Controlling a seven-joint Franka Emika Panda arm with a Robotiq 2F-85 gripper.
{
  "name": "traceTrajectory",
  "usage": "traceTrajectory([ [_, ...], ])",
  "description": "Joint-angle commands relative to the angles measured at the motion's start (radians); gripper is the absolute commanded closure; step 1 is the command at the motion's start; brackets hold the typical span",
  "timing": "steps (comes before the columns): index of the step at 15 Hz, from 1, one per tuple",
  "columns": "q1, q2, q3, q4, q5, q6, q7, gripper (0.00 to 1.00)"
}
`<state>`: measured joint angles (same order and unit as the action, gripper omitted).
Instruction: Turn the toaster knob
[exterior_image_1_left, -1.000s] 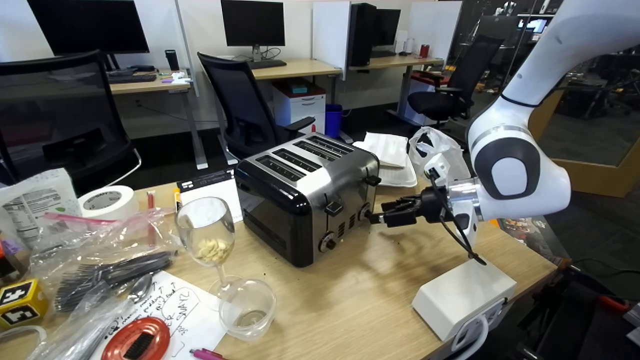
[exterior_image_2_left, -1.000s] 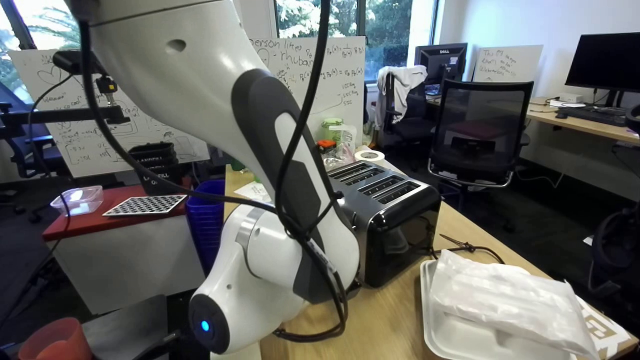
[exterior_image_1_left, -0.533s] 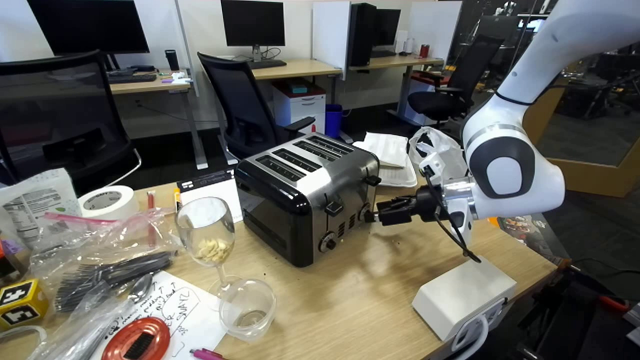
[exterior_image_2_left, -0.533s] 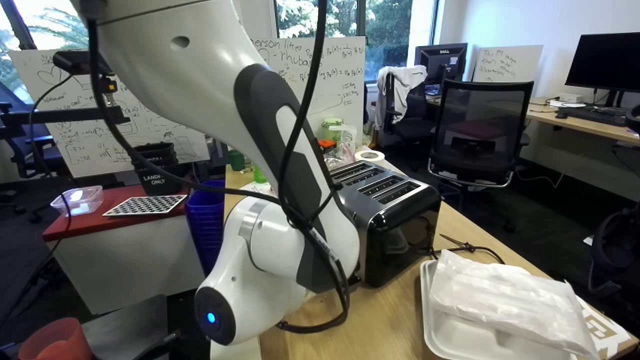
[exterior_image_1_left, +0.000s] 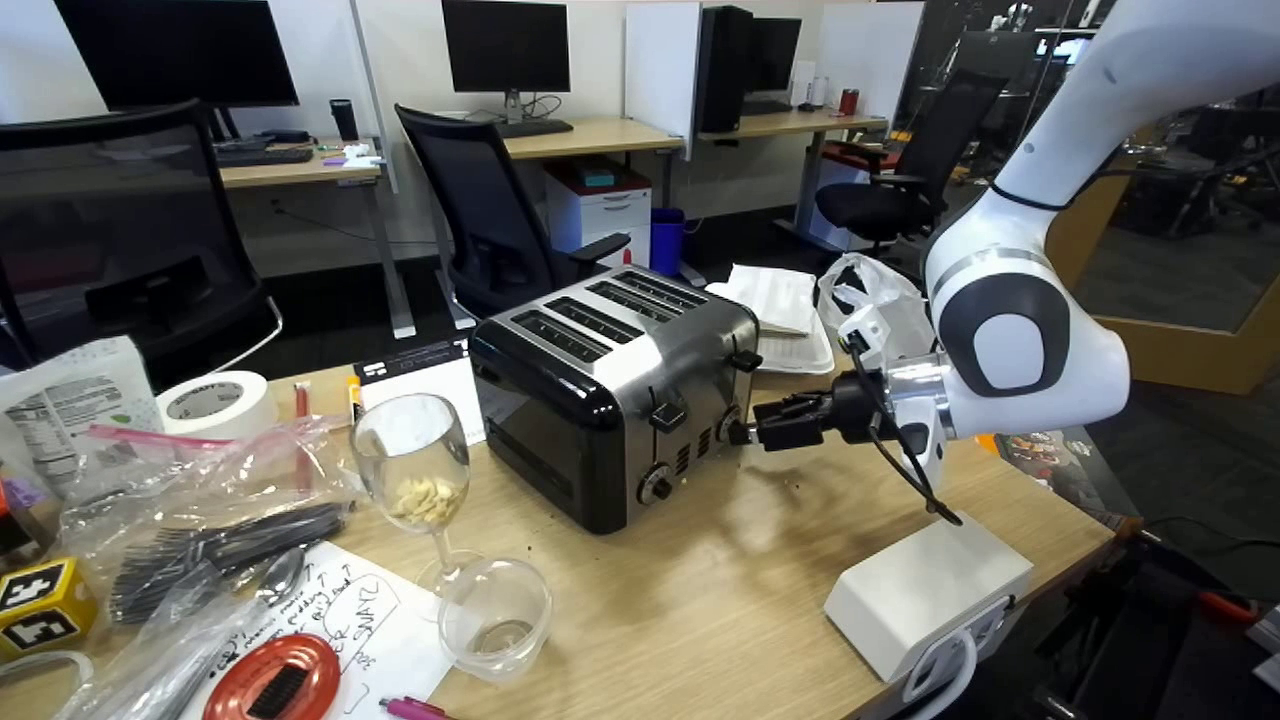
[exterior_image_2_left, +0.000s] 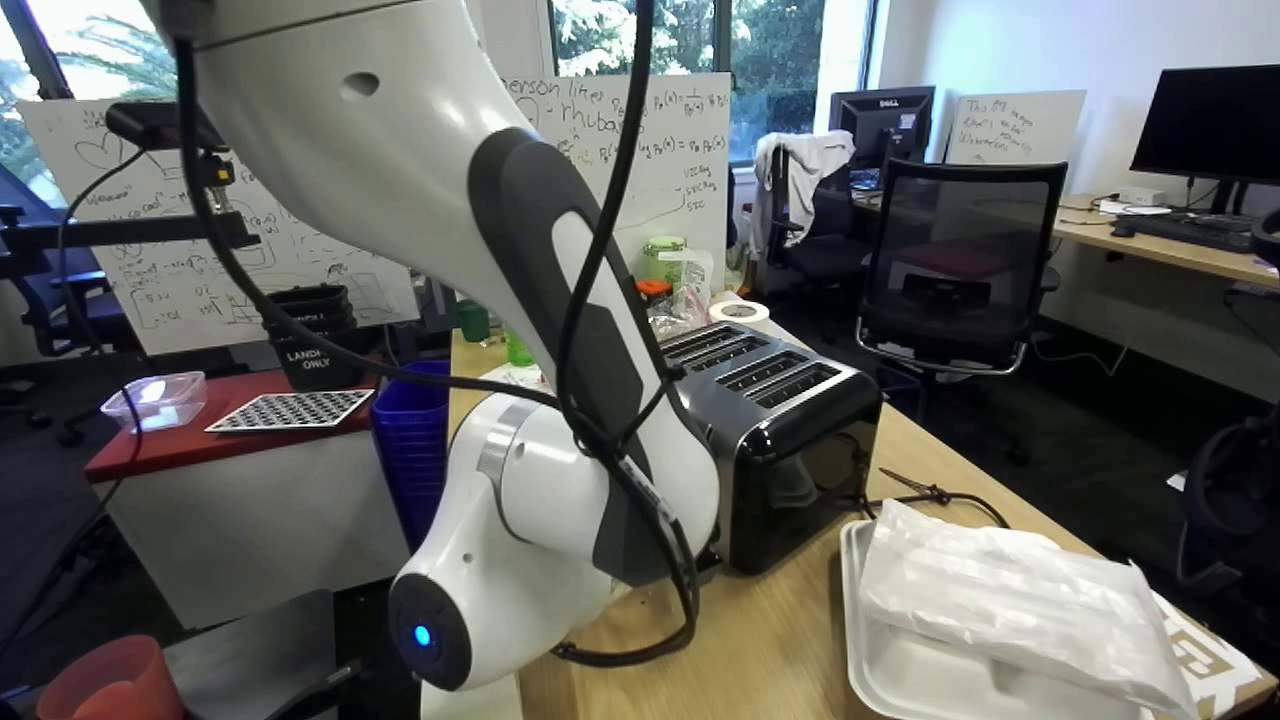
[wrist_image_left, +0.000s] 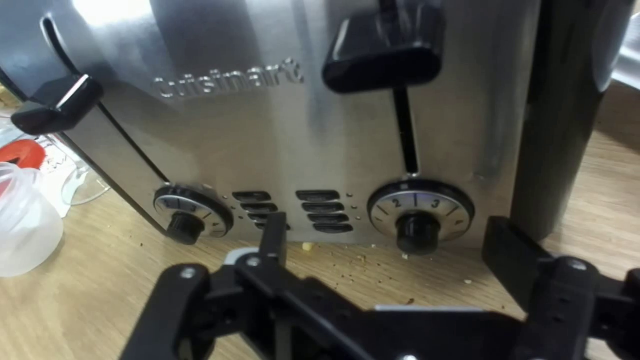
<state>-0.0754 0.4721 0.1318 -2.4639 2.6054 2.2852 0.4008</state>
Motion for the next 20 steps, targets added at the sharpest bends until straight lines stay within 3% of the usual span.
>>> traceTrajectory([
  [1, 0.025, -0.001, -0.031, 0.002, -0.003, -0.002, 0.009, 0.00],
  [8, 0.025, -0.003, -0.089, 0.010, -0.003, 0.021, -0.012, 0.00],
  [20, 0.077, 0.000, -0.081, 0.028, -0.004, 0.063, -0.047, 0.00],
])
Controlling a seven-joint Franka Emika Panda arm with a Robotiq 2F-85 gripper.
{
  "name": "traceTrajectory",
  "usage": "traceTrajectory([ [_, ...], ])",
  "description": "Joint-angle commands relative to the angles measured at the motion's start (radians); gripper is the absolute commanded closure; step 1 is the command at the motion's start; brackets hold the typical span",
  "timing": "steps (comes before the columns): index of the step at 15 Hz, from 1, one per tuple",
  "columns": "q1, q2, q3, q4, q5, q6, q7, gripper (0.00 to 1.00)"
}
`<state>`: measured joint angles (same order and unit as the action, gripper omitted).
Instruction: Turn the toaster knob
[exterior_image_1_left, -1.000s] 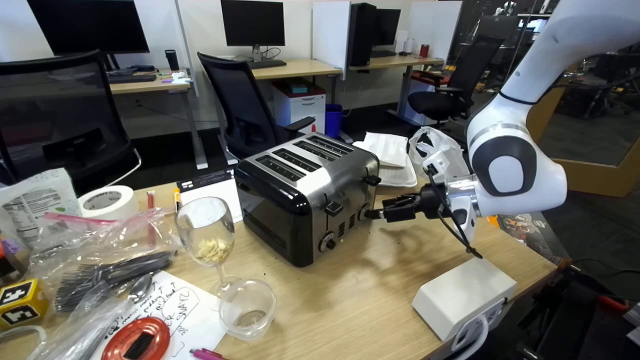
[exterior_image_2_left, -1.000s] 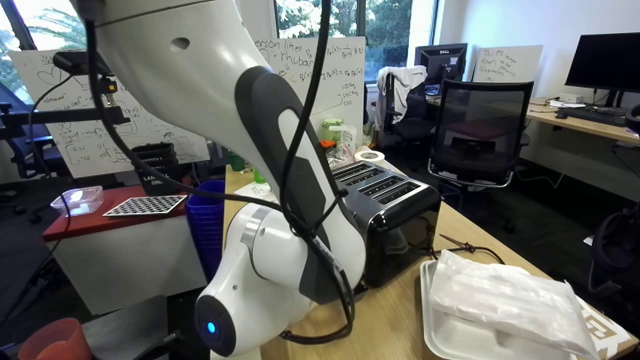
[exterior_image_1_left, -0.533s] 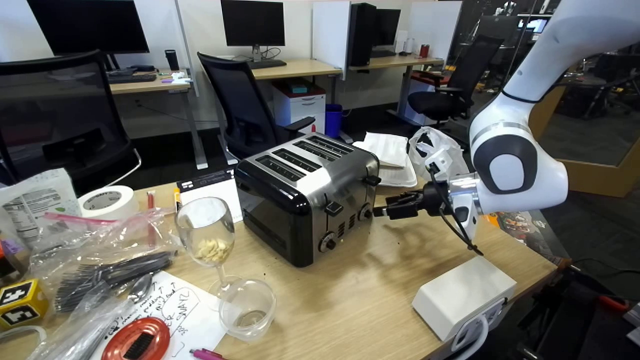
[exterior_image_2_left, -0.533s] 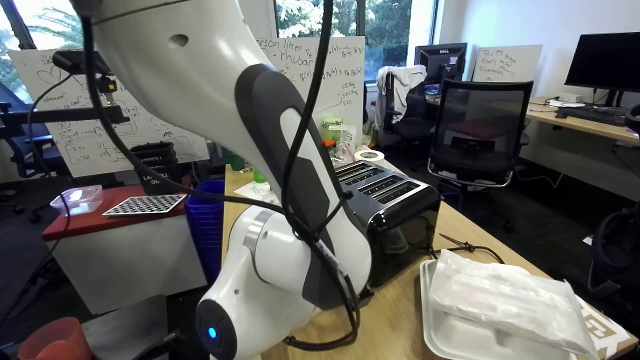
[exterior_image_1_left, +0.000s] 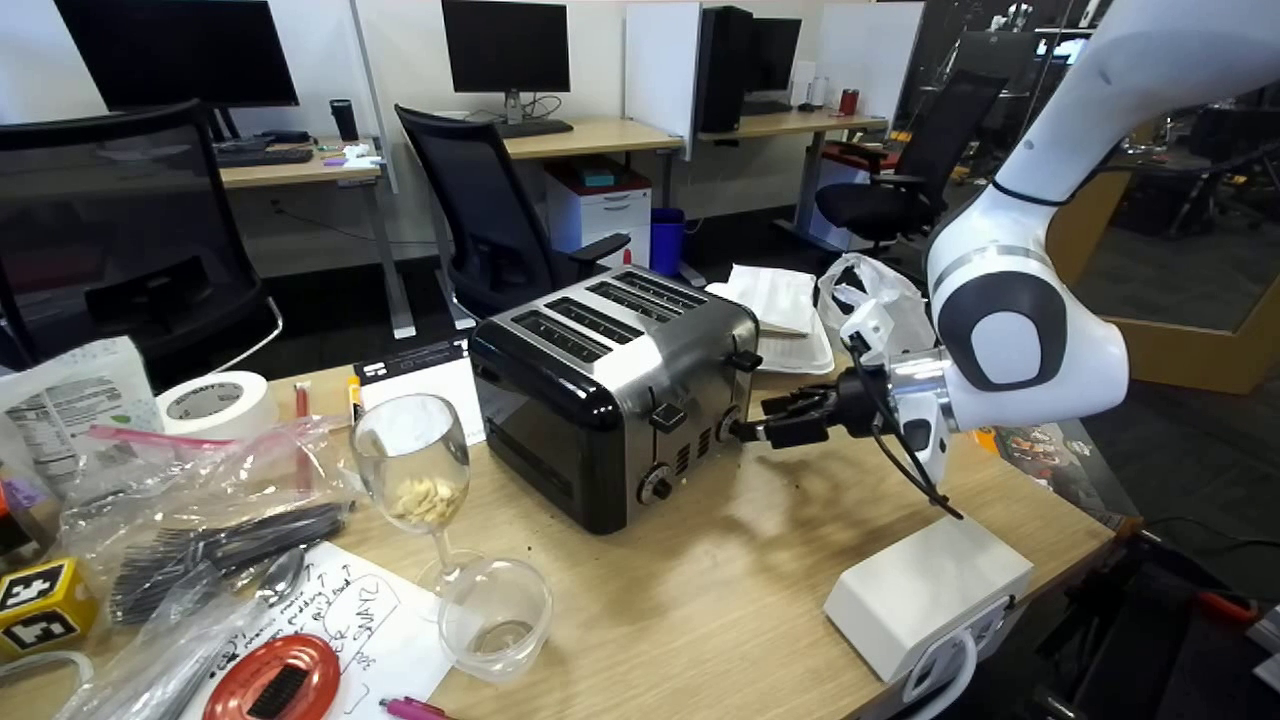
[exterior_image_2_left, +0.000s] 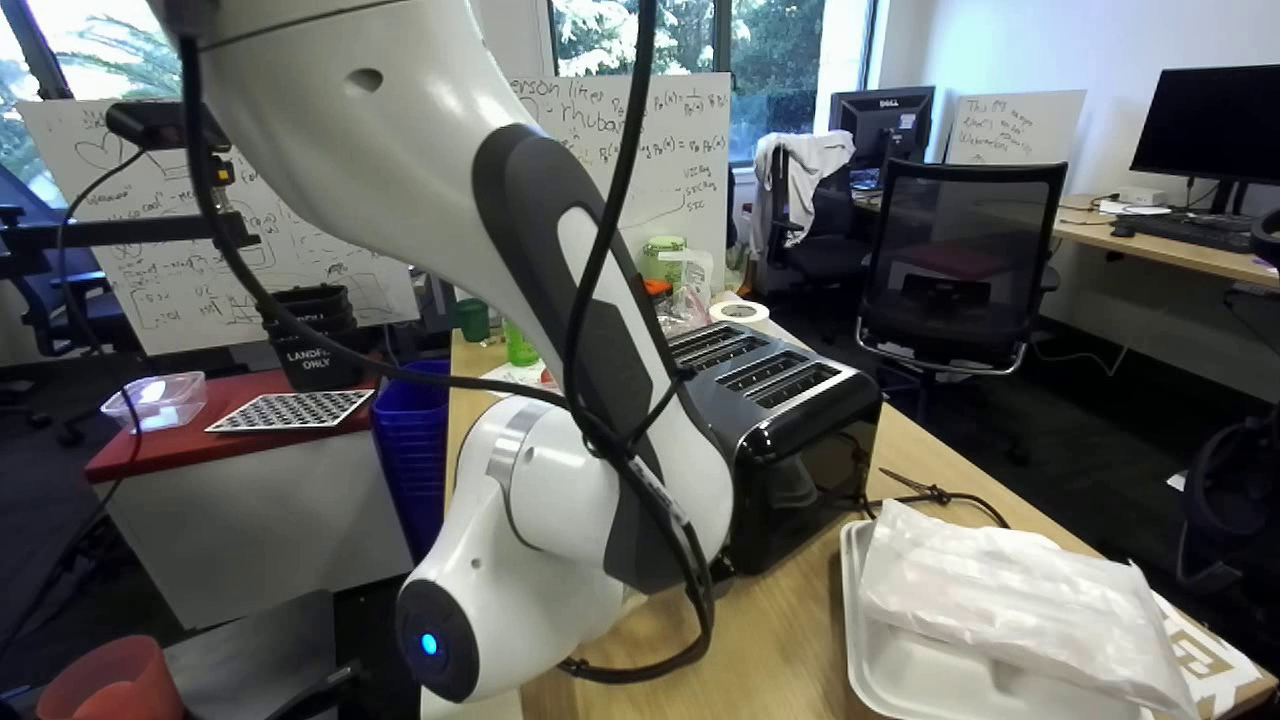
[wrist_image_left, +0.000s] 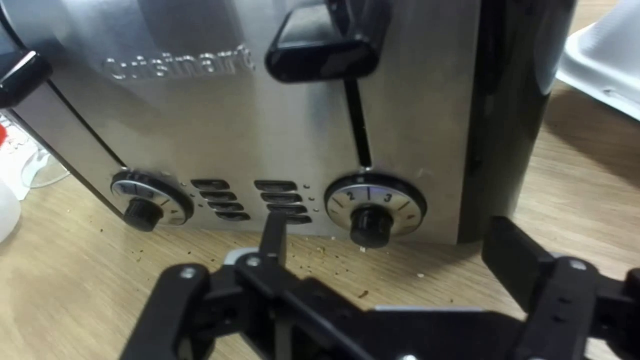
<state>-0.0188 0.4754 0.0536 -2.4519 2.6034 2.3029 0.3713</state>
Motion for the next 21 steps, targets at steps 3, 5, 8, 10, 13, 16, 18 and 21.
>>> traceTrajectory([
  [3, 0.043, -0.001, 0.004, 0.022, -0.002, 0.069, -0.026, 0.00],
  [5, 0.055, 0.000, 0.005, 0.028, -0.002, 0.082, -0.030, 0.00],
  [8, 0.051, 0.000, -0.008, 0.048, -0.002, 0.103, -0.025, 0.00],
  [10, 0.042, 0.003, -0.019, 0.066, -0.002, 0.118, -0.013, 0.00],
  [13, 0.042, 0.003, -0.024, 0.079, -0.003, 0.147, -0.011, 0.00],
  [16, 0.047, 0.001, -0.023, 0.082, -0.003, 0.169, -0.017, 0.00],
  [18, 0.049, 0.001, -0.021, 0.084, -0.002, 0.181, -0.017, 0.00],
  [21, 0.050, 0.001, -0.015, 0.084, -0.002, 0.183, -0.012, 0.00],
])
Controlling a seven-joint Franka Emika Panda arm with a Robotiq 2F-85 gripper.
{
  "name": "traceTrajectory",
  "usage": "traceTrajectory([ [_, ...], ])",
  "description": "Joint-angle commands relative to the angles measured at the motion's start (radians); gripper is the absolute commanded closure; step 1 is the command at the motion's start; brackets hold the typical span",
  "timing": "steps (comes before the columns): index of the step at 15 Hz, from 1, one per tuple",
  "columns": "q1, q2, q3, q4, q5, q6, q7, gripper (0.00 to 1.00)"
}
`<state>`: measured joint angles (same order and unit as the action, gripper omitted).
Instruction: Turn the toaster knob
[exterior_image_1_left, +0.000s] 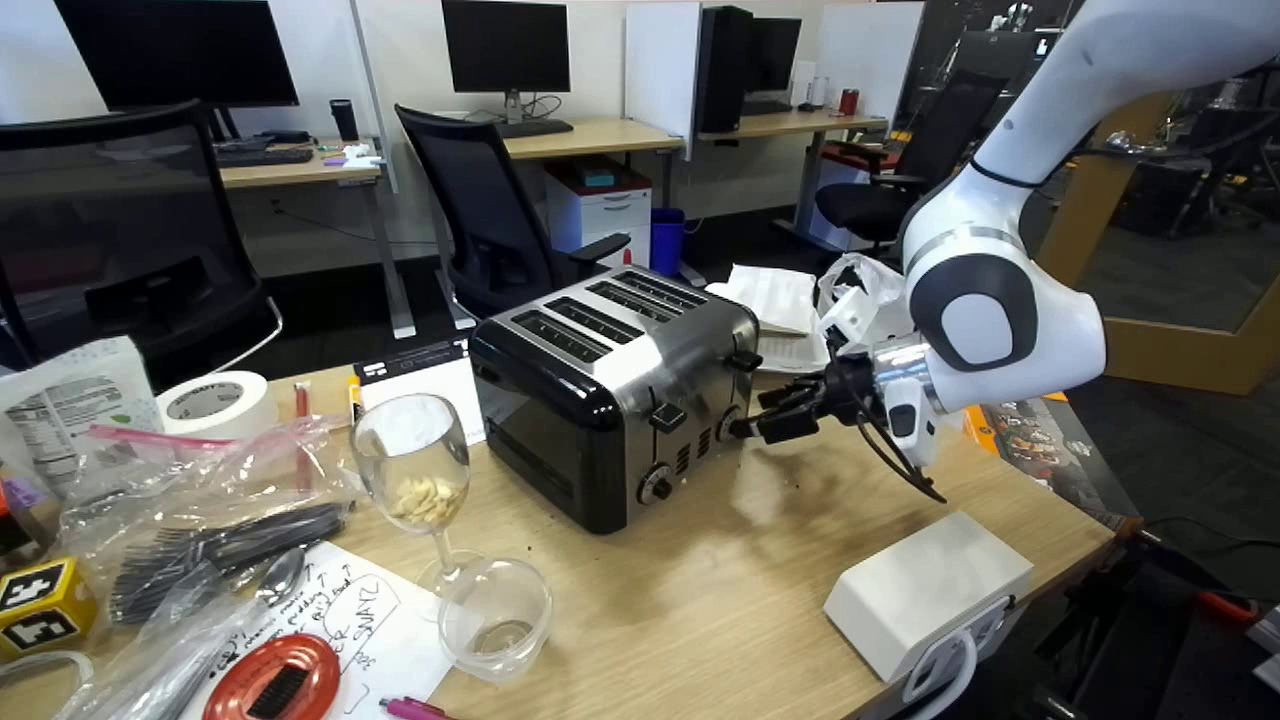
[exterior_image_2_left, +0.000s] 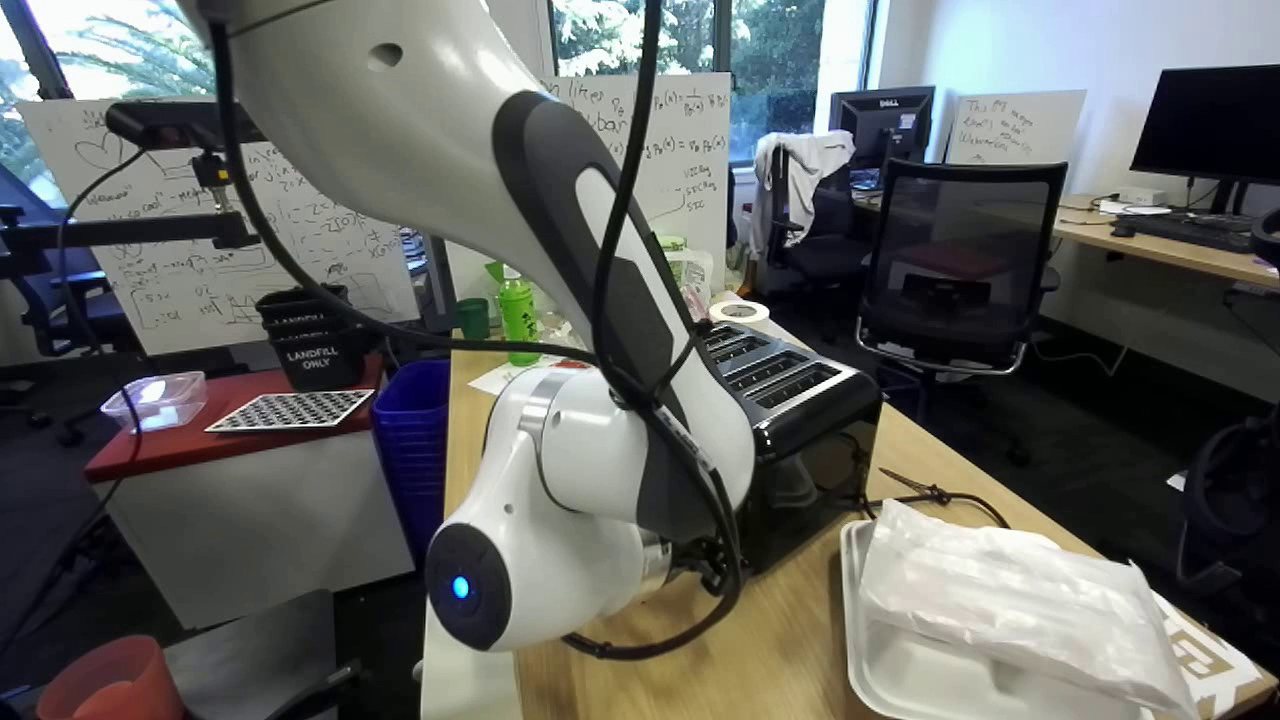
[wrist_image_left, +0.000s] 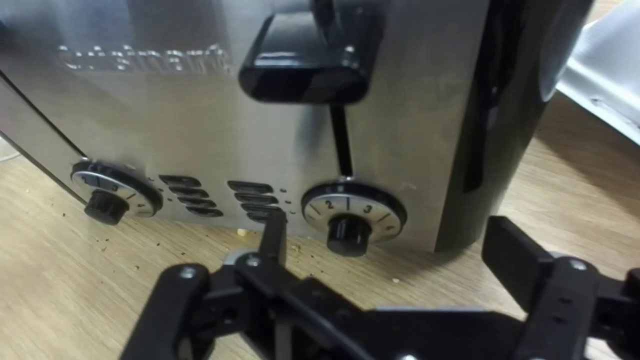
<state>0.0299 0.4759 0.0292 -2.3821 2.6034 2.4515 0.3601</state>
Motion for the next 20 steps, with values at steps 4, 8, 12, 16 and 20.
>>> traceTrajectory([
  [4, 0.008, 0.002, 0.019, 0.016, -0.002, 0.034, -0.004, 0.08],
  [8, 0.006, 0.004, 0.013, 0.026, -0.002, 0.055, -0.004, 0.48],
  [12, 0.010, 0.003, 0.015, 0.027, -0.002, 0.074, -0.006, 0.76],
  [16, 0.012, 0.000, 0.024, 0.025, -0.001, 0.082, 0.003, 0.89],
  [20, 0.010, -0.006, 0.026, 0.022, -0.001, 0.082, 0.012, 0.91],
])
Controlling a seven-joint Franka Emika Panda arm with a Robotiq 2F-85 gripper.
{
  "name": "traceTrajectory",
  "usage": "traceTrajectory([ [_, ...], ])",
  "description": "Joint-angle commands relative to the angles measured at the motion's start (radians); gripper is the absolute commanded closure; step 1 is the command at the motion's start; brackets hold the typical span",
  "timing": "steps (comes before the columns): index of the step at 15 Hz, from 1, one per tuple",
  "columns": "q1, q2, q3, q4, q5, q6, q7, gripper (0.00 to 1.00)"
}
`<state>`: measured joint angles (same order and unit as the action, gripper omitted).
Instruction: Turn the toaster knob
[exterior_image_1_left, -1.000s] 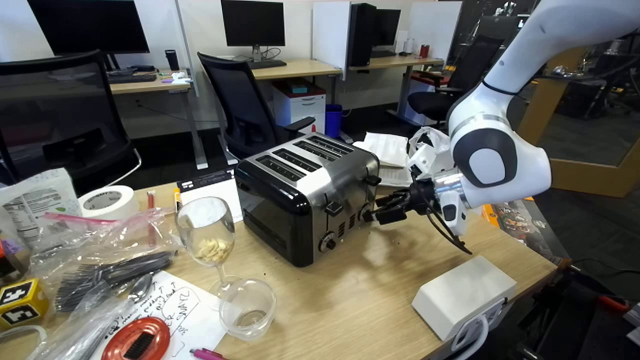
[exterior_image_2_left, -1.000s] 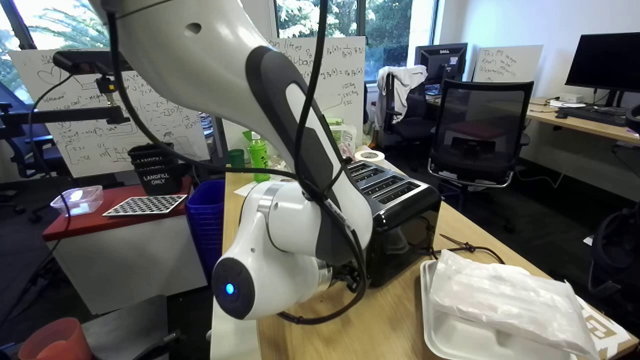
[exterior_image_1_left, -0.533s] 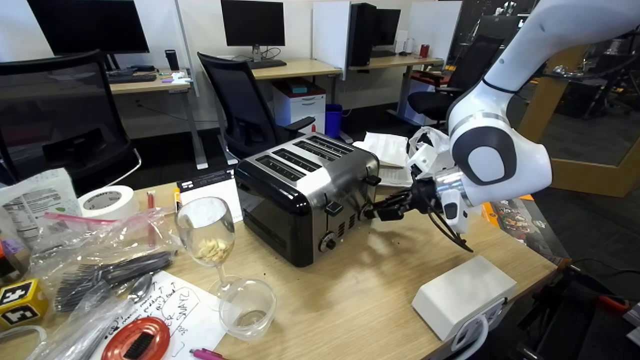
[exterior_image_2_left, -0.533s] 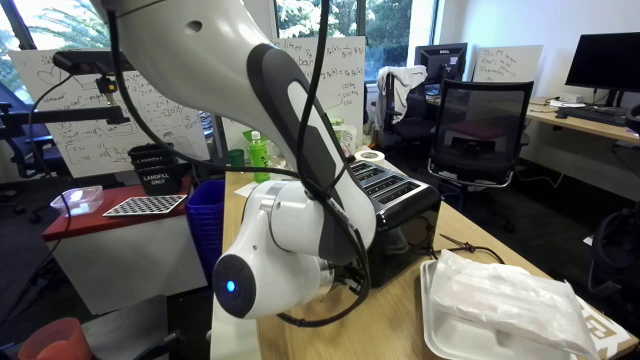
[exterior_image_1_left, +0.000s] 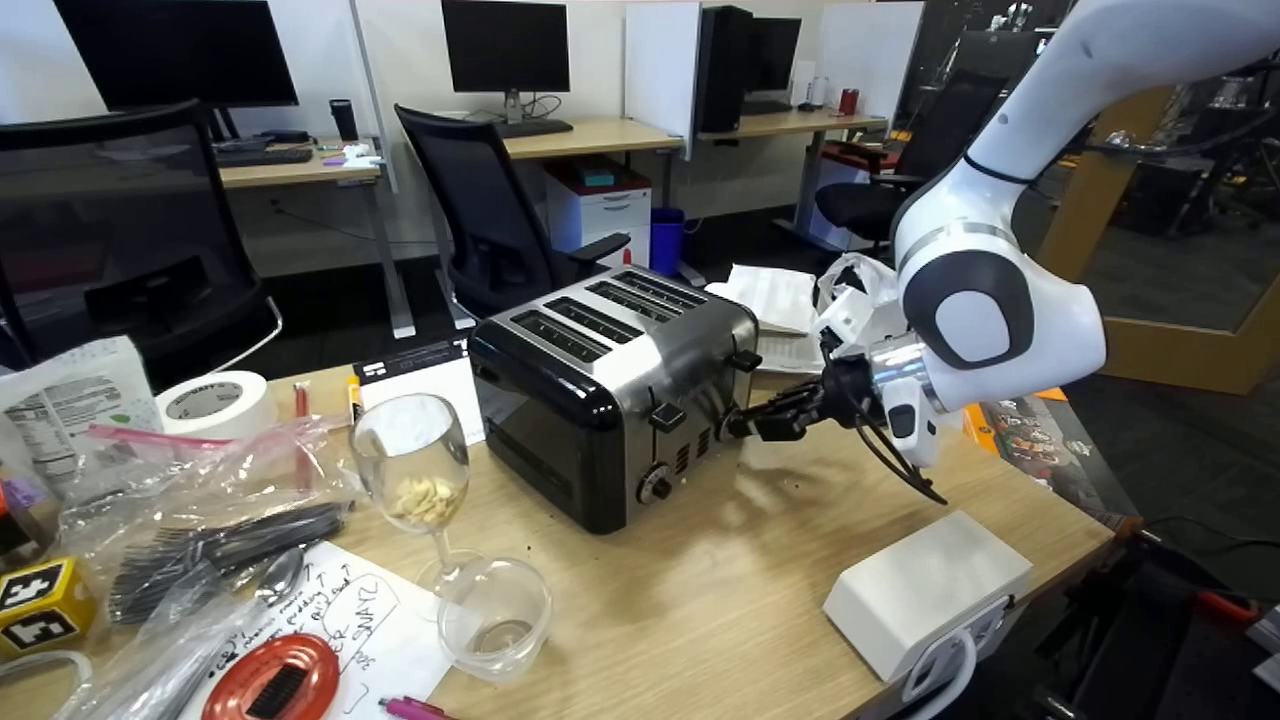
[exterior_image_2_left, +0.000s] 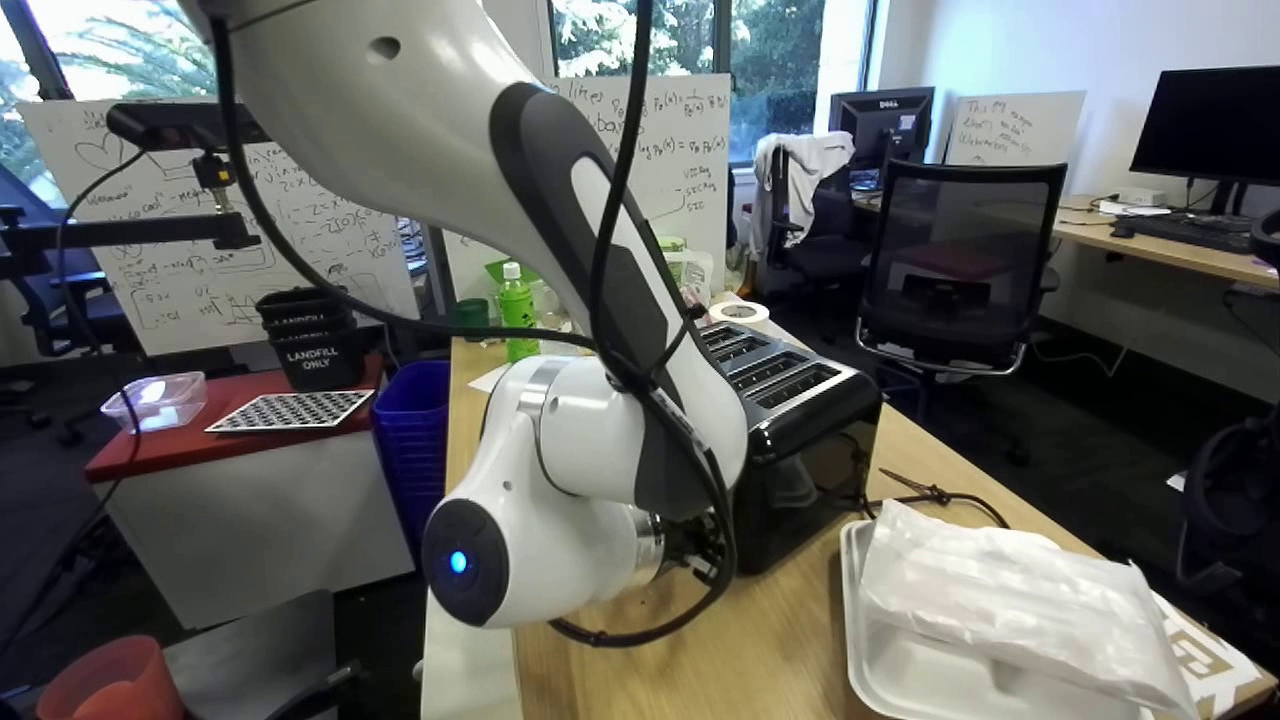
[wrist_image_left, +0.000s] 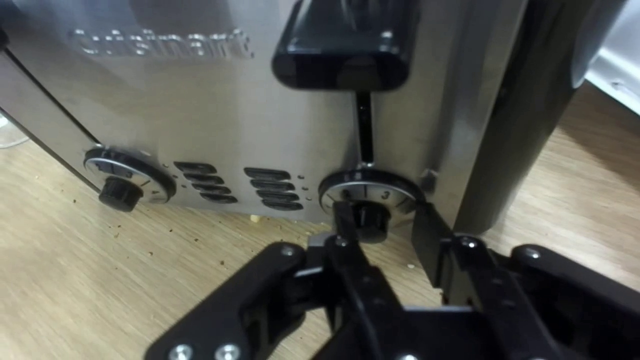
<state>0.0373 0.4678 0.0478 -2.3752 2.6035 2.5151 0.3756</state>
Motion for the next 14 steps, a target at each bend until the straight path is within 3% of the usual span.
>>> traceTrajectory([
  [1, 0.001, -0.004, 0.002, 0.014, -0.001, 0.016, -0.013, 0.91],
  [4, 0.004, -0.017, 0.007, 0.003, -0.003, 0.013, -0.012, 0.99],
  [10, 0.009, -0.032, 0.002, -0.002, -0.002, 0.014, -0.051, 1.00],
  [11, 0.012, -0.028, 0.003, 0.000, -0.002, 0.019, -0.054, 0.76],
  [14, 0.015, -0.024, 0.002, 0.007, -0.002, 0.028, -0.067, 0.61],
])
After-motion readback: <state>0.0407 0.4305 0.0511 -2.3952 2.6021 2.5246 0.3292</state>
